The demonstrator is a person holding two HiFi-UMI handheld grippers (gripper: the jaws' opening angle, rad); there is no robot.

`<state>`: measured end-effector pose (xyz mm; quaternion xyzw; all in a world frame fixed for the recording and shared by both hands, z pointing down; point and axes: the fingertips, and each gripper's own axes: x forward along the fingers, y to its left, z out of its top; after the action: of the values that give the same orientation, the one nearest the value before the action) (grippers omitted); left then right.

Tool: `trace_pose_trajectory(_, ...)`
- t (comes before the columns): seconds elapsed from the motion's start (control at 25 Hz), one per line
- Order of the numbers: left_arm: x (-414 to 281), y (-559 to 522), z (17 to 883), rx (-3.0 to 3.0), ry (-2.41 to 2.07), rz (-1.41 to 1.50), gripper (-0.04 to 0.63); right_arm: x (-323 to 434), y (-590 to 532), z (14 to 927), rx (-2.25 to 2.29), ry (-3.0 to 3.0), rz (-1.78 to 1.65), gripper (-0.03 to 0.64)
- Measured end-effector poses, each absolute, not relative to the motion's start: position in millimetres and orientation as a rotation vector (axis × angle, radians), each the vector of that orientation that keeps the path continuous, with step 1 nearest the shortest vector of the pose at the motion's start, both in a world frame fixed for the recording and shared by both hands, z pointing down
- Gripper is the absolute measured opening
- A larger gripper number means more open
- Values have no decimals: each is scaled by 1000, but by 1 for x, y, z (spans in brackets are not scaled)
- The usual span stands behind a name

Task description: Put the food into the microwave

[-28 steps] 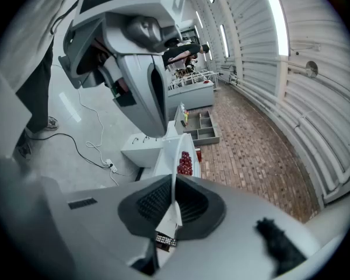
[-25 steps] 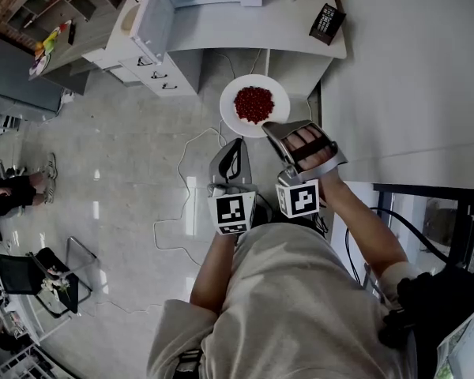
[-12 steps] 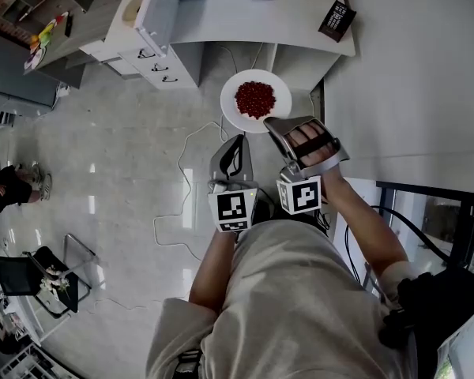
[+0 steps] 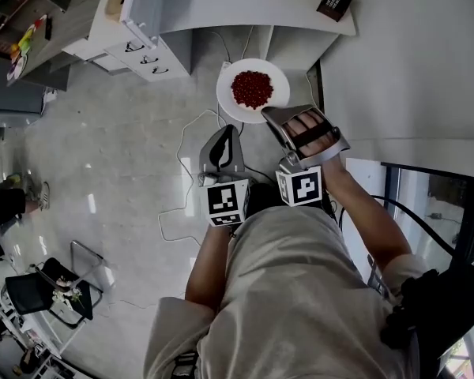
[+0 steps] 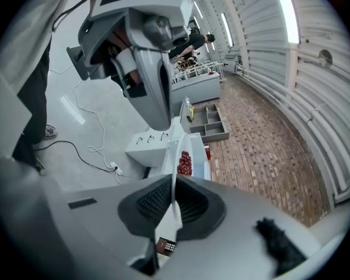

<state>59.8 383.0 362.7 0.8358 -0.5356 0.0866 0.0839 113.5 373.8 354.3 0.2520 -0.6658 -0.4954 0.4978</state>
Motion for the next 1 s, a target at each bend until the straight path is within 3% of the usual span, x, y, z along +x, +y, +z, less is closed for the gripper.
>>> trace_pose_trajectory(1.0, 79, 164, 368, 2355, -1805, 344, 6, 130, 135, 342, 551, -1723, -1360, 18)
